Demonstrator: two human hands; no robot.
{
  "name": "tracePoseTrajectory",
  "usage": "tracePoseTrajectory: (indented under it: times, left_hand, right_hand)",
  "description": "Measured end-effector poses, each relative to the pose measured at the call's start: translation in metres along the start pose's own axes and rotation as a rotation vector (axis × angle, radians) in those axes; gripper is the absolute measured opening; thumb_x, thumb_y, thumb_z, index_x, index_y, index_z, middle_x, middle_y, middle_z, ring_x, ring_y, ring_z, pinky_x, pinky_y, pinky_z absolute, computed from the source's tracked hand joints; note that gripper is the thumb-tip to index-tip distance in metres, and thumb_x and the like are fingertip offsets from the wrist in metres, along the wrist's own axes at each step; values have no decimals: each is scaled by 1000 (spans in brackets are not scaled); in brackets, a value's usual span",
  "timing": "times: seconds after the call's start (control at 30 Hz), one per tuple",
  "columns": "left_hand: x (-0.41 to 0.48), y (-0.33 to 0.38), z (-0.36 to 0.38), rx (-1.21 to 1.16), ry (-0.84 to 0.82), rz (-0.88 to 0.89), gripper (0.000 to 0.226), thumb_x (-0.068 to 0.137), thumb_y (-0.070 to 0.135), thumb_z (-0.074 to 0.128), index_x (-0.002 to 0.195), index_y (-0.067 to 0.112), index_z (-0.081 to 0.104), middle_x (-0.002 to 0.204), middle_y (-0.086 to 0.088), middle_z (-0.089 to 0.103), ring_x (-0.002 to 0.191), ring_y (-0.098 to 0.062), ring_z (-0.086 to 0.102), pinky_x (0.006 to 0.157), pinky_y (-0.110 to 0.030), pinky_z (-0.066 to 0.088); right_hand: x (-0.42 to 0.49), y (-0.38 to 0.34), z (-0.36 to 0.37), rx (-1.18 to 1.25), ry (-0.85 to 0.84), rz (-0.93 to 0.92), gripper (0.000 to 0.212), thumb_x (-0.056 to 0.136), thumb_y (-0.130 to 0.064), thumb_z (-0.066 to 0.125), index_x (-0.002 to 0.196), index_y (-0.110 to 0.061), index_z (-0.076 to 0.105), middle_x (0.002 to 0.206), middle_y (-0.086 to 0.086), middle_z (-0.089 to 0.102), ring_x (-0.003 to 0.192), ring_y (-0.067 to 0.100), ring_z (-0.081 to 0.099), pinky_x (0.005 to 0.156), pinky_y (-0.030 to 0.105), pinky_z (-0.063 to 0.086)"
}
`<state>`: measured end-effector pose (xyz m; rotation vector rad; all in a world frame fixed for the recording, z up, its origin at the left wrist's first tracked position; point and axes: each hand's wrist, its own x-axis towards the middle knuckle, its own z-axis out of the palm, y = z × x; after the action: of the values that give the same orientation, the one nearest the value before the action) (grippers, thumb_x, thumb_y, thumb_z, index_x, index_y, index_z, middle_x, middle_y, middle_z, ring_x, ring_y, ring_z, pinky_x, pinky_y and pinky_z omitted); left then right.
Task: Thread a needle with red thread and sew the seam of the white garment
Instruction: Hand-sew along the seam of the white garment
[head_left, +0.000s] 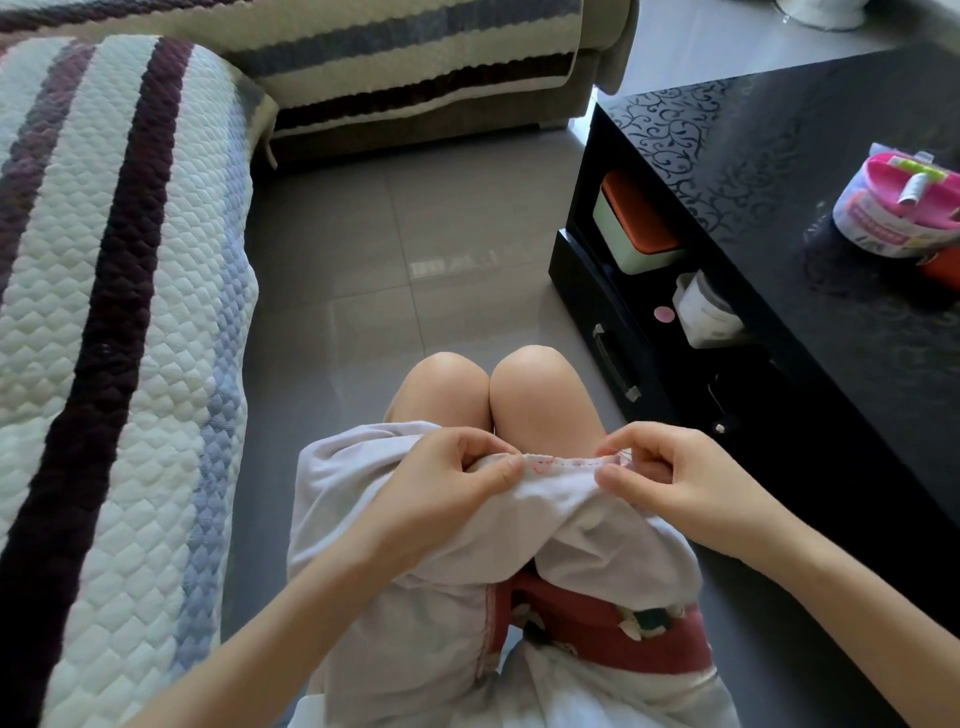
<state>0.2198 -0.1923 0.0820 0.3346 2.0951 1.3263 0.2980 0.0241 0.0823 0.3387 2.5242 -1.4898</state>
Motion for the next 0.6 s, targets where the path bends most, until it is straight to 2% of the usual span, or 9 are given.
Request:
tracePoseTrajectory:
  times: [0.07,0.17,0.3,0.6]
  left_hand:
    - [1,0,0,-4,8,9,14,88,29,64,89,22,76,88,10,75,92,-3,67,87,-29,53]
    - [2,-1,-2,-14,-1,17,23,80,38,60,88,23,76,89,10,75,93,-4,68,90,-35,53]
    - [2,-2,-2,-41,-21,20,24,80,39,60,89,23,76,91,8,76,95,-6,68,93,-38,52]
    - [3,-4,-2,-44,3,27,25,76,42,62,87,23,75,89,7,76,94,-7,69,93,-39,52]
  right_hand:
    - [-3,-2,3,-39,86,-121,2,92,-29,61,91,-30,62,56,-4,44,53,6,43,57,29,46]
    - [-9,-18,13,-130,153,-289,14,91,-25,53,78,-22,58,56,-10,50,49,7,46,51,15,33]
    - [-9,-23,29,-209,179,-337,18,85,-23,56,71,-14,63,48,-16,41,46,7,42,49,13,29]
    - [-4,-22,35,-222,188,-332,18,84,-21,56,70,-13,64,51,-7,52,47,14,49,50,16,34]
